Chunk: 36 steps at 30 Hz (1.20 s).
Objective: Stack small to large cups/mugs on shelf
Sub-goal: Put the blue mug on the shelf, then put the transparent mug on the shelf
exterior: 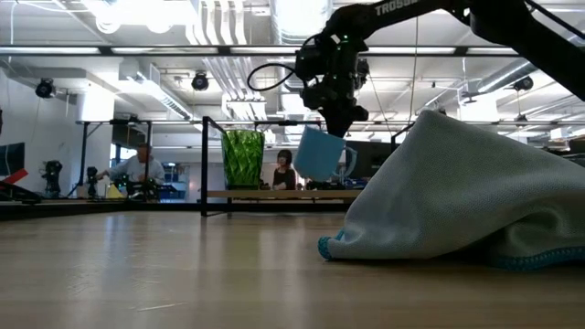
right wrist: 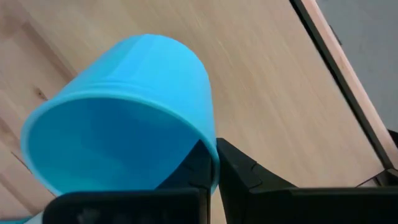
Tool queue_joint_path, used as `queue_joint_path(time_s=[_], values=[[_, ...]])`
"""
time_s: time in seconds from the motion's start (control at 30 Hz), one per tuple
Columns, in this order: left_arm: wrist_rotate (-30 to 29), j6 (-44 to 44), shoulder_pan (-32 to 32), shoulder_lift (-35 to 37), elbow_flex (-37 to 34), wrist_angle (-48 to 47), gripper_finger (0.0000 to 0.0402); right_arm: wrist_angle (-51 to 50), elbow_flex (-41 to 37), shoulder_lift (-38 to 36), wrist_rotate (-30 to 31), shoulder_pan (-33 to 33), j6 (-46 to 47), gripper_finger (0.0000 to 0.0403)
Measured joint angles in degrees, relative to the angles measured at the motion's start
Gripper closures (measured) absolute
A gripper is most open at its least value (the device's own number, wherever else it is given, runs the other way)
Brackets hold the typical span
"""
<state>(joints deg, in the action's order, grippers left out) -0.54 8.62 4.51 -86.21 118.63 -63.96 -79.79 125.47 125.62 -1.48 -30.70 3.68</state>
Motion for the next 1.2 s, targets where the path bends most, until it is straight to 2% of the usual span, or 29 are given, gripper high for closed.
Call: queue_joint_path(time_s=[0.67, 1.2], values=[[0.0, 0.0, 0.0, 0.0, 0.0, 0.0, 0.0322, 5.1, -4.1, 0.0, 0.0, -0.1, 0.4, 0.0392], [0.0, 0.0, 0.0, 0.0, 0.0, 0.0, 0.0322, 5.8, -4.1, 0.0, -0.2, -0.1, -0.8, 0.0314]])
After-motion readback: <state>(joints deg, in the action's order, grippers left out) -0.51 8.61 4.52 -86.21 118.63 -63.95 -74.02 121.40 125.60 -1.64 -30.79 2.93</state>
